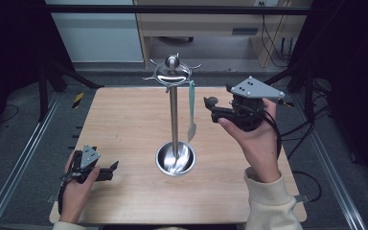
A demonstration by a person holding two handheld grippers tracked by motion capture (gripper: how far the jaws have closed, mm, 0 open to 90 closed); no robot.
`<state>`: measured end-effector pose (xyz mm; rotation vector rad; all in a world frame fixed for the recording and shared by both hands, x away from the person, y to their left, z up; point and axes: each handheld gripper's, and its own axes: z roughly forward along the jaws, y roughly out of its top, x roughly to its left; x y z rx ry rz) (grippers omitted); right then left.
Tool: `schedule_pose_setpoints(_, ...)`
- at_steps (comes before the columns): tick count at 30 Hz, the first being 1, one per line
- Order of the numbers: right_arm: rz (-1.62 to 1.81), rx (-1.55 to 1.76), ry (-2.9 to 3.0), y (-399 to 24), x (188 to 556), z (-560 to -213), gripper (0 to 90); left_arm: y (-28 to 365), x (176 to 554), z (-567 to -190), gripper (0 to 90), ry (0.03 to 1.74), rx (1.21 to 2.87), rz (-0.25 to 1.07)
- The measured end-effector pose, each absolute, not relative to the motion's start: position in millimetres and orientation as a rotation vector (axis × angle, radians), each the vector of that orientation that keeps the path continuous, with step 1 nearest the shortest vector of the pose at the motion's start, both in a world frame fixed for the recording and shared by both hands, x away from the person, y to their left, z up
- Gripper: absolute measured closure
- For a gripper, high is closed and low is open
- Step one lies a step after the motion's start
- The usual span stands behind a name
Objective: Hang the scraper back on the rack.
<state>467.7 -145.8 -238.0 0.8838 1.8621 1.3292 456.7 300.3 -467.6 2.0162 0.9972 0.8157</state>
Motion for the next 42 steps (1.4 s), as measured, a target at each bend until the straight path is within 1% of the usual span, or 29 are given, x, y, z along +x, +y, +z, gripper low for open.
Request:
schedule_pose_setpoints(4, 1.287, 0.932, 1.863, -152, 475, -246, 17.1, 301, 457, -468, 3.1, 1.005, 2.015, 0.816)
schedule_pose_setpoints(8, 1.253, 0.958, 1.864, -156, 481, -253, 12.1, 301, 454, -463, 2.8, 0.979, 1.973, 0.851)
schedule_pose_setpoints(12, 1.263, 0.969, 1.866, -161, 486, -260, 8.3, 299, 453, -463, 2.4, 0.963, 1.977, 0.855)
schedule_pose_setpoints(22, 1.228, 0.996, 1.891, -173, 493, -272, 6.5, 298, 454, -463, 2.4, 0.952, 1.983, 0.840)
schedule_pose_setpoints(30, 1.140, 1.062, 1.884, -180, 496, -285, 7.5, 298, 453, -462, 2.4, 0.952, 1.971, 0.837)
schedule_pose_setpoints(42, 1.097, 1.103, 1.927, -181, 500, -304, 8.3, 299, 453, -461, 2.4, 0.960, 1.959, 0.838)
